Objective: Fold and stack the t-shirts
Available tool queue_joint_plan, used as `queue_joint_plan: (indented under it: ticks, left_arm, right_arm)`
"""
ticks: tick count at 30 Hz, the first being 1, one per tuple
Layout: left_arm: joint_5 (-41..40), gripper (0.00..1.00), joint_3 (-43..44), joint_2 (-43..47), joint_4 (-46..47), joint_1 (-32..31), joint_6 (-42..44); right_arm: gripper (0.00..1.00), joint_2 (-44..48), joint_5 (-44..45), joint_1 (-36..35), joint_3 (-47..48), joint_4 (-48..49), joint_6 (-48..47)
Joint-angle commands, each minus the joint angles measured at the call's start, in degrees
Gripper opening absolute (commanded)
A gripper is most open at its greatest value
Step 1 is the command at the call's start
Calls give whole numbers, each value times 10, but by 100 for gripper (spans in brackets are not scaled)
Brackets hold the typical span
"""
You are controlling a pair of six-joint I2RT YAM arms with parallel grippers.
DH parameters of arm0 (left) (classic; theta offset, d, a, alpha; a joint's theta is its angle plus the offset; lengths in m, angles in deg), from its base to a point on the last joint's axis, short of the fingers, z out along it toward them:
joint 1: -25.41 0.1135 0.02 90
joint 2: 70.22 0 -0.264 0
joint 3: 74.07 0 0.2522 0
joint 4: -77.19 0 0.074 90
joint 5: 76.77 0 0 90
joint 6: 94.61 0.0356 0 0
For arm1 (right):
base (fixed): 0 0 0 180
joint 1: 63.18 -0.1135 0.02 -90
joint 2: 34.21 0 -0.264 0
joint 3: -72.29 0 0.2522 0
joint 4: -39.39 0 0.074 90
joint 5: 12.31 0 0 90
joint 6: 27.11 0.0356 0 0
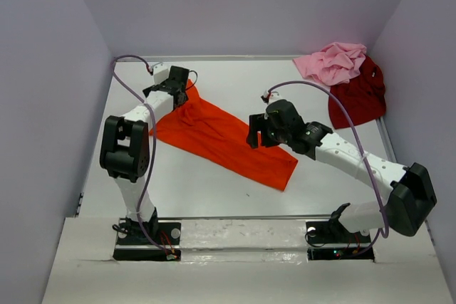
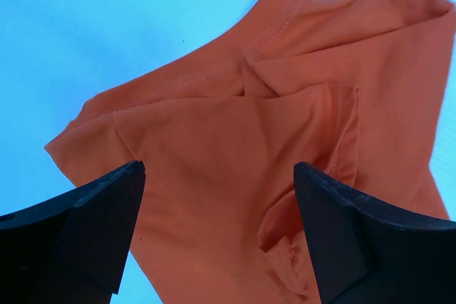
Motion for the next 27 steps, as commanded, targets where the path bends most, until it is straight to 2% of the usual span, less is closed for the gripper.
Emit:
queue_joint_plan:
  ticks: [1, 15, 19, 27]
  left_arm:
    - [-20, 95, -5, -14, -8, -1, -22]
    - [-33, 96, 66, -114, -60, -1, -15]
    - [-13, 96, 121, -162, -85, -1, 4]
    - [37, 95, 284, -261, -116, -2, 48]
  right_arm:
    - [76, 24, 3, -4, -8, 13, -7]
    - [76, 55, -4, -4, -2, 4, -6]
    - [76, 76, -7, -4, 5, 0, -6]
    - [76, 95, 0, -4, 14, -11, -13]
